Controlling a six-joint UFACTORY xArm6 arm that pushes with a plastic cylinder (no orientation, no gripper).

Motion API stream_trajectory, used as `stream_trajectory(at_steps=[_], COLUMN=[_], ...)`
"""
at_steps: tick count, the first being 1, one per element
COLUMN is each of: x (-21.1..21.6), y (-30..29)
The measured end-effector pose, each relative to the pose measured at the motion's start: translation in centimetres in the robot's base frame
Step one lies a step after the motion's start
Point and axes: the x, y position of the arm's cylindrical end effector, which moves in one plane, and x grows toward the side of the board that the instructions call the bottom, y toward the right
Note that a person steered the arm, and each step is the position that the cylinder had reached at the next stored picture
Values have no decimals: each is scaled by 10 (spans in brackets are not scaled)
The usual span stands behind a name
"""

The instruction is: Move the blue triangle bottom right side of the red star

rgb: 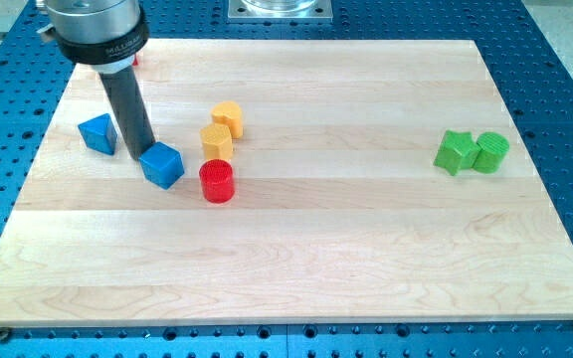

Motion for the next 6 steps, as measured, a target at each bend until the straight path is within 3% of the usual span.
stream_trajectory(at_steps=[1, 2, 3, 4, 5, 6], x=[35, -8, -49, -57, -72, -70], y=[-33, -70, -42, 13, 18, -51])
